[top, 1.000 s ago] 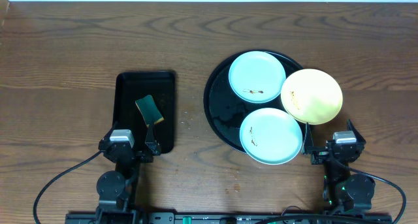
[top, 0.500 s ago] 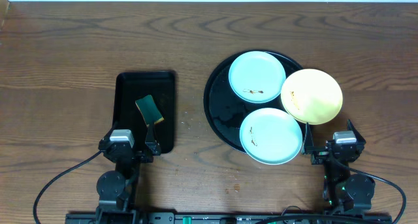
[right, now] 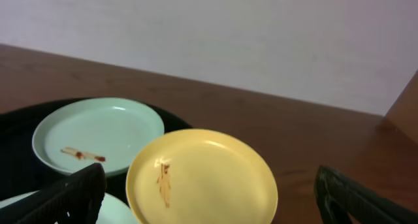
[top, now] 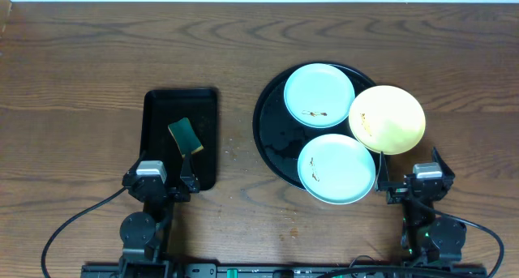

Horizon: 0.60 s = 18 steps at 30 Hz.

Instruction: Clean dirty plates on tray and stack at the side

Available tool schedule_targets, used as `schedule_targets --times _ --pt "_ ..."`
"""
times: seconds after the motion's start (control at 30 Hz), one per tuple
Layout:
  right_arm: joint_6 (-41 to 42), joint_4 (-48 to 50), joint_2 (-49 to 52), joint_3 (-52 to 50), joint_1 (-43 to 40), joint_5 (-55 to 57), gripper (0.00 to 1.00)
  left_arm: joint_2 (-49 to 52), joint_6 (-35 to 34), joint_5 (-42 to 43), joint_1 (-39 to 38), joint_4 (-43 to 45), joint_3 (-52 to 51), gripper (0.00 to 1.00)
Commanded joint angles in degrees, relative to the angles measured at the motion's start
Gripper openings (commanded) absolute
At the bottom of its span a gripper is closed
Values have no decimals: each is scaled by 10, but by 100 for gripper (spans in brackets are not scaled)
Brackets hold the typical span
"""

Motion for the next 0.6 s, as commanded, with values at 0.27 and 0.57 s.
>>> schedule_targets --times 0.27,0.57 --pt "144 -5 -1 37 -5 -79 99 -3 5 -5 -2 -25 -8 93" --pt "140 -238 135 336 -5 -77 99 -3 5 -5 -2 -25 -8 93"
